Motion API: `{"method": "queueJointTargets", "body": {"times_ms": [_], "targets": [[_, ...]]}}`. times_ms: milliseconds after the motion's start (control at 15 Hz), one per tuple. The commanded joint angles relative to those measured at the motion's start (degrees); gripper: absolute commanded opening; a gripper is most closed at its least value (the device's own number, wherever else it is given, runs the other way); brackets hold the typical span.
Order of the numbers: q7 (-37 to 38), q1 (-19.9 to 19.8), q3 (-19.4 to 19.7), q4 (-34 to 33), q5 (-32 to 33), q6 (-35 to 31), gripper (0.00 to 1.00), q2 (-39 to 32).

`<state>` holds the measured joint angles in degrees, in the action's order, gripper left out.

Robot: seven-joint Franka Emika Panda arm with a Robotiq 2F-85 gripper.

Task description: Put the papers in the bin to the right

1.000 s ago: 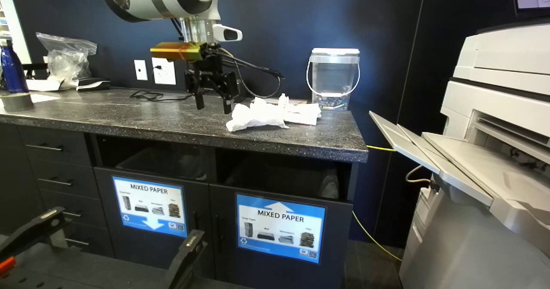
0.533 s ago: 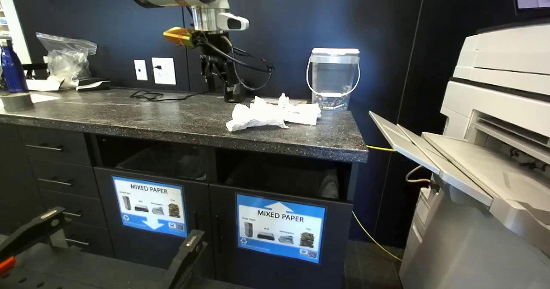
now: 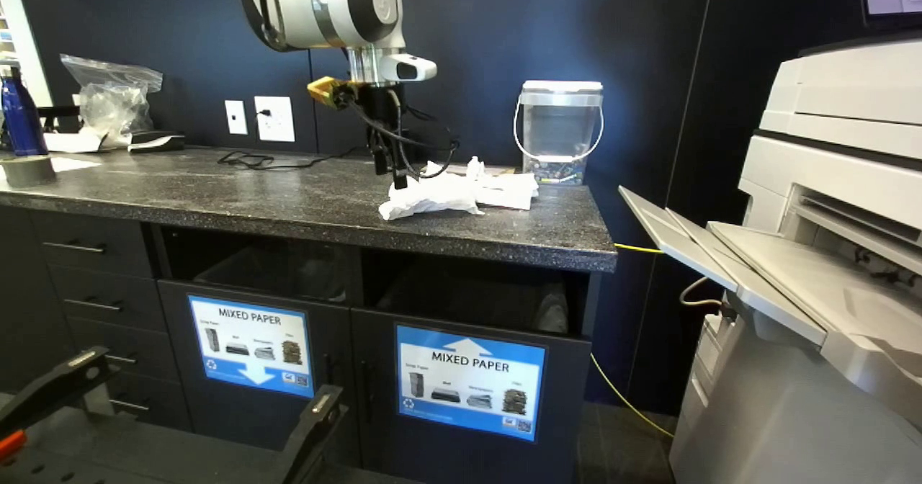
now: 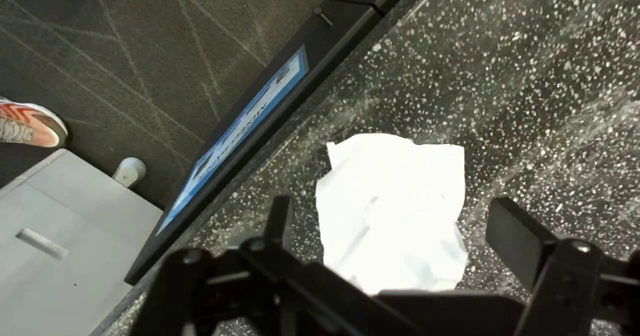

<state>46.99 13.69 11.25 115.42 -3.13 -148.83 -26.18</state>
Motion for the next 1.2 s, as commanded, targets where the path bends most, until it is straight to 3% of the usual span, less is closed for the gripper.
{"method": "queueJointTargets", "body": {"times_ms": [0,1000,1133], "targets": [[4.96,-0.86,-0.36,-6.42,1.42,1.09,1.00,-4.69],[10.04,-0.45,2.64,-14.26,4.88,2.24,1.00,-14.13],[10.15,-0.17,3.16,-14.33,5.69,1.94,0.74,-14.25]]}}
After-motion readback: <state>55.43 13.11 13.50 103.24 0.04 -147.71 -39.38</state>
